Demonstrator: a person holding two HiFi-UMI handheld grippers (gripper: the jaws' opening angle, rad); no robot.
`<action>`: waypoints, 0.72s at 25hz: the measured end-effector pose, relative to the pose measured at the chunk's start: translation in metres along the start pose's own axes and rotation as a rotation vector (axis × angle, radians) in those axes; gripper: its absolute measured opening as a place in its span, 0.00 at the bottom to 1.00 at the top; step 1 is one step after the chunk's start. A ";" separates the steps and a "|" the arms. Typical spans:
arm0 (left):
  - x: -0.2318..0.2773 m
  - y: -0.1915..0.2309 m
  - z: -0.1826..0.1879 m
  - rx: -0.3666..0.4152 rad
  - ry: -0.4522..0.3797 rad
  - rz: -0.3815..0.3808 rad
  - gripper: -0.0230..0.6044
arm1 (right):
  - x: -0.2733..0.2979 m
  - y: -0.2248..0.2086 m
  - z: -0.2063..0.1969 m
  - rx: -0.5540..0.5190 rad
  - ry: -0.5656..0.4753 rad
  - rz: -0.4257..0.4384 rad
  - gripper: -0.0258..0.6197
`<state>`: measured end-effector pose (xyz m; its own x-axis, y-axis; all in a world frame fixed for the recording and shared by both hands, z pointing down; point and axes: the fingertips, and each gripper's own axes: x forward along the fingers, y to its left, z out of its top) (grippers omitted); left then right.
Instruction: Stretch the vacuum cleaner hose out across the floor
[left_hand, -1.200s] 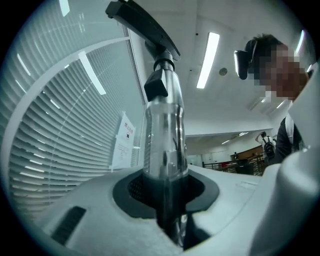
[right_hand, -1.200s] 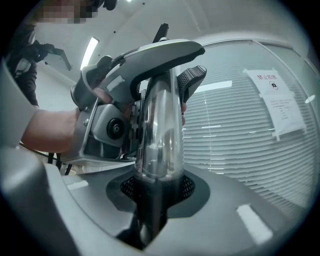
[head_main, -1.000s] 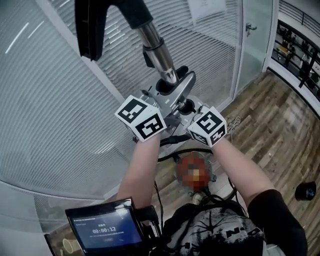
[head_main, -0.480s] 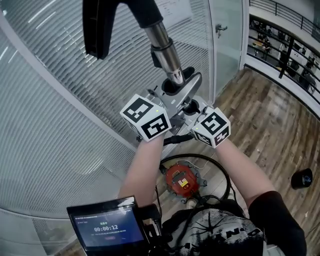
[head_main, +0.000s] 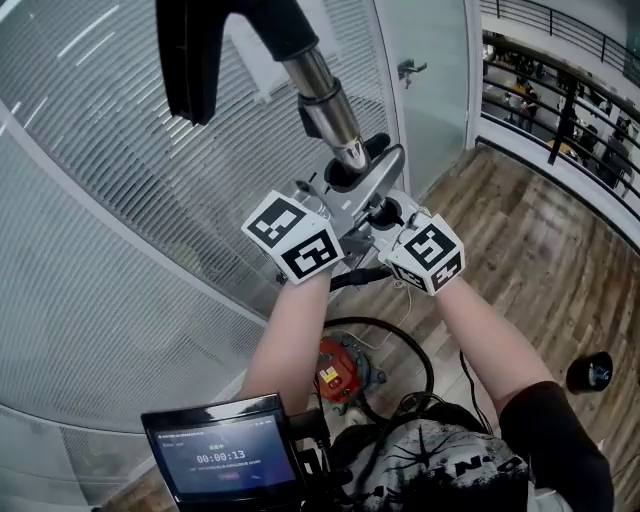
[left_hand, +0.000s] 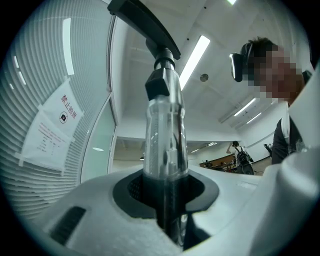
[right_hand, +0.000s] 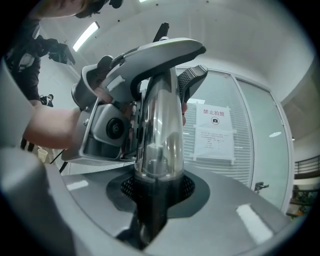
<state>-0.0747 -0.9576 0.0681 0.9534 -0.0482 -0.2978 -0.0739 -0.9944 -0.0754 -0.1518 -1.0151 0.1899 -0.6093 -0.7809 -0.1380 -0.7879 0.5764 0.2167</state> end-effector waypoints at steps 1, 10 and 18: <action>0.010 -0.001 -0.001 0.000 -0.002 -0.003 0.20 | -0.006 -0.009 0.001 -0.006 0.003 0.000 0.19; 0.079 -0.071 0.001 0.018 -0.022 -0.023 0.20 | -0.097 -0.034 0.026 -0.056 -0.006 0.007 0.19; 0.082 -0.133 0.039 0.029 -0.066 -0.065 0.20 | -0.141 -0.009 0.072 -0.116 -0.016 0.002 0.19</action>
<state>0.0019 -0.8255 0.0164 0.9353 0.0234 -0.3532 -0.0219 -0.9921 -0.1238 -0.0653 -0.8924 0.1381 -0.6128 -0.7753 -0.1525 -0.7716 0.5456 0.3271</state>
